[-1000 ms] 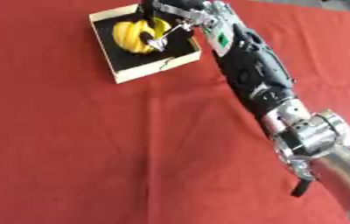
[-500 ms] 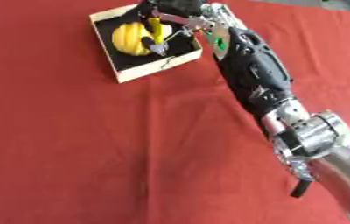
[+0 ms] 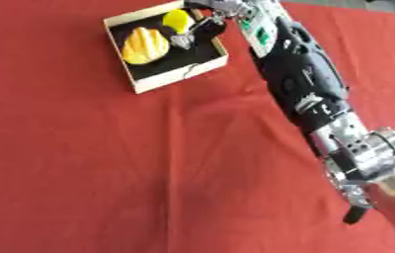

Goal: Pick up objects on the table and place them in the box.

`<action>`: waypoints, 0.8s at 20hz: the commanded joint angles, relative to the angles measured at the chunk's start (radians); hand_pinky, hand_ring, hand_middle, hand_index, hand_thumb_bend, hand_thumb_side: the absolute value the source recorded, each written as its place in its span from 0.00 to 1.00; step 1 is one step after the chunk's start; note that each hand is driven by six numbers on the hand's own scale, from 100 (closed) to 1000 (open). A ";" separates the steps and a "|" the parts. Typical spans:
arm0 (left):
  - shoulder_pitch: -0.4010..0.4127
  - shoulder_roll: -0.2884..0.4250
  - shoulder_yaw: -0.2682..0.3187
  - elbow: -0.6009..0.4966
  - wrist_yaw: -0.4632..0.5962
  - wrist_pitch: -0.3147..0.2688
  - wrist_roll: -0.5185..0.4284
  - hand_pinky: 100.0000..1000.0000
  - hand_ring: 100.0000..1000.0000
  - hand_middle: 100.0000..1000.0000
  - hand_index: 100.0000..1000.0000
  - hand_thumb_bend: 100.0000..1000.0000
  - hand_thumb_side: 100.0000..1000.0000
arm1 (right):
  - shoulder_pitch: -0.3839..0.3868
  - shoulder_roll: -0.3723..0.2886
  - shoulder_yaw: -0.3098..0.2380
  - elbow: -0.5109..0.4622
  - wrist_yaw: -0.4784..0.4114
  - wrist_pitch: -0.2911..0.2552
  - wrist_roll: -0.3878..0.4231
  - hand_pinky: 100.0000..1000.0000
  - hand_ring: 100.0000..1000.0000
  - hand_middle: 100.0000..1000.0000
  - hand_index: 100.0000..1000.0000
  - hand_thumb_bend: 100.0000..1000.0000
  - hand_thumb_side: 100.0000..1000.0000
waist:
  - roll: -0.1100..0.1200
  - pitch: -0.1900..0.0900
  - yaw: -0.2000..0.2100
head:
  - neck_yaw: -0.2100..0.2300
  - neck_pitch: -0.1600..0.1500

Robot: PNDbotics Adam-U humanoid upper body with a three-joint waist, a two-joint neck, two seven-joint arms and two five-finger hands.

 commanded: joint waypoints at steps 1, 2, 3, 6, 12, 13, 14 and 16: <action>-0.001 0.018 -0.002 -0.016 0.008 0.002 -0.004 0.86 0.77 0.74 0.84 0.03 0.69 | -0.014 -0.044 -0.022 -0.044 -0.079 -0.047 0.108 0.70 0.95 0.81 0.94 0.00 0.04 | 0.011 -0.029 -0.002 | 0.004 0.008; 0.000 0.018 -0.002 -0.016 0.008 0.002 -0.005 0.86 0.77 0.74 0.84 0.03 0.69 | -0.013 -0.048 -0.026 -0.054 -0.100 -0.037 0.121 0.69 0.95 0.81 0.94 0.00 0.02 | 0.013 -0.031 -0.003 | 0.005 0.009; 0.002 0.018 -0.001 -0.016 0.009 0.002 -0.004 0.86 0.77 0.74 0.84 0.03 0.69 | -0.012 -0.052 -0.030 -0.064 -0.121 -0.026 0.133 0.69 0.95 0.81 0.94 0.00 0.01 | 0.015 -0.033 -0.004 | 0.006 0.011; 0.006 0.019 -0.001 -0.016 0.009 0.001 -0.004 0.86 0.77 0.74 0.84 0.03 0.69 | -0.003 -0.066 -0.038 -0.104 -0.184 0.009 0.168 0.69 0.94 0.80 0.93 0.00 0.01 | 0.021 -0.039 -0.010 | 0.012 0.015; 0.014 0.023 0.004 -0.016 0.006 -0.004 0.003 0.86 0.77 0.74 0.84 0.02 0.68 | 0.078 -0.146 -0.061 -0.287 -0.399 0.103 0.197 0.68 0.91 0.78 0.92 0.00 0.07 | 0.033 -0.050 -0.030 | 0.046 0.026; 0.015 0.024 0.006 -0.016 0.005 -0.005 0.005 0.86 0.77 0.74 0.84 0.02 0.68 | 0.103 -0.167 -0.068 -0.333 -0.449 0.127 0.195 0.68 0.90 0.77 0.91 0.00 0.08 | 0.035 -0.051 -0.034 | 0.052 0.027; 0.016 0.025 0.007 -0.016 0.004 -0.008 0.007 0.86 0.77 0.74 0.84 0.02 0.68 | 0.131 -0.188 -0.075 -0.380 -0.502 0.151 0.191 0.68 0.89 0.76 0.90 0.00 0.12 | 0.038 -0.052 -0.038 | 0.059 0.028; 0.020 0.028 0.011 -0.016 0.001 -0.012 0.013 0.86 0.77 0.74 0.84 0.02 0.68 | 0.203 -0.239 -0.099 -0.487 -0.606 0.199 0.166 0.66 0.88 0.75 0.89 0.00 0.13 | 0.045 -0.054 -0.047 | 0.073 0.028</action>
